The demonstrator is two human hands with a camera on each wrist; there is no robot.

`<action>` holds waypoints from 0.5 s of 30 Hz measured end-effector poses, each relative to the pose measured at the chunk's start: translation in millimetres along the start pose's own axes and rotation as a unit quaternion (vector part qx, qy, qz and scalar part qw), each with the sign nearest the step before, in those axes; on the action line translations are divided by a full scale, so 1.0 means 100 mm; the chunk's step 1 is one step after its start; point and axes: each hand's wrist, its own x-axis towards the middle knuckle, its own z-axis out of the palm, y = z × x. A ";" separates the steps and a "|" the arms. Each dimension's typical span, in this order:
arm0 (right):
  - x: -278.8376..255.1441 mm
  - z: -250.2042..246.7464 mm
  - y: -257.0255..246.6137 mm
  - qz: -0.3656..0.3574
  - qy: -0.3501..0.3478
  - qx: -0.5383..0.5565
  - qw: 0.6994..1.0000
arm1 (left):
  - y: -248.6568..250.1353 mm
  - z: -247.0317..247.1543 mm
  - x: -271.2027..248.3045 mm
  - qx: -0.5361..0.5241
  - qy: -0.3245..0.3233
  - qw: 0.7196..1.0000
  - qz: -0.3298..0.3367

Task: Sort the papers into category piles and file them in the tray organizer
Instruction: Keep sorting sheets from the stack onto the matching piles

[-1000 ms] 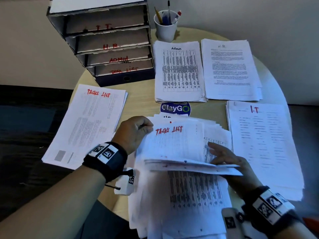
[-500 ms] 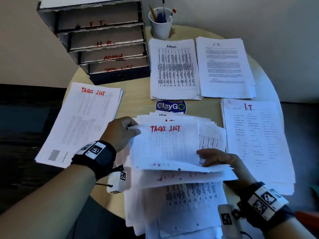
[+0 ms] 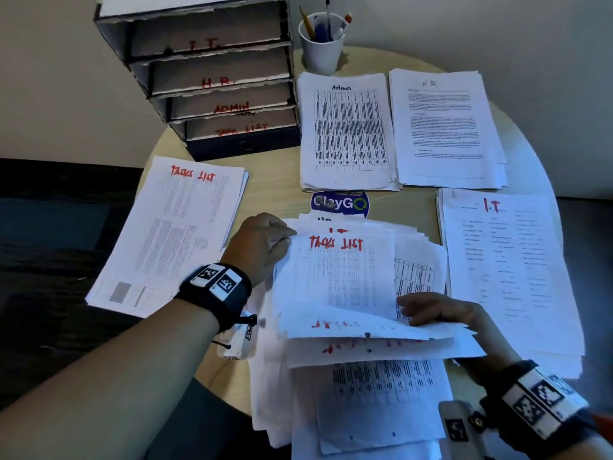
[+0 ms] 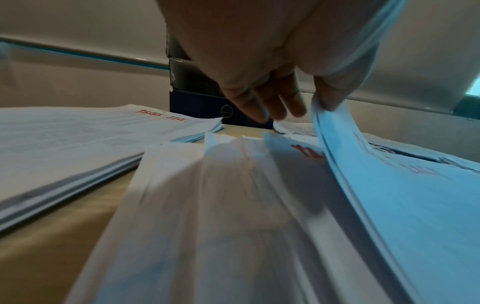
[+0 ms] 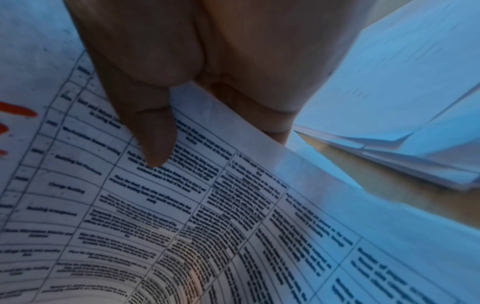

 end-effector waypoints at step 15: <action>0.34 0.19 -0.25 0.058 0.156 -0.118 0.979 | 0.36 -0.18 -0.46 0.023 0.091 0.994 0.058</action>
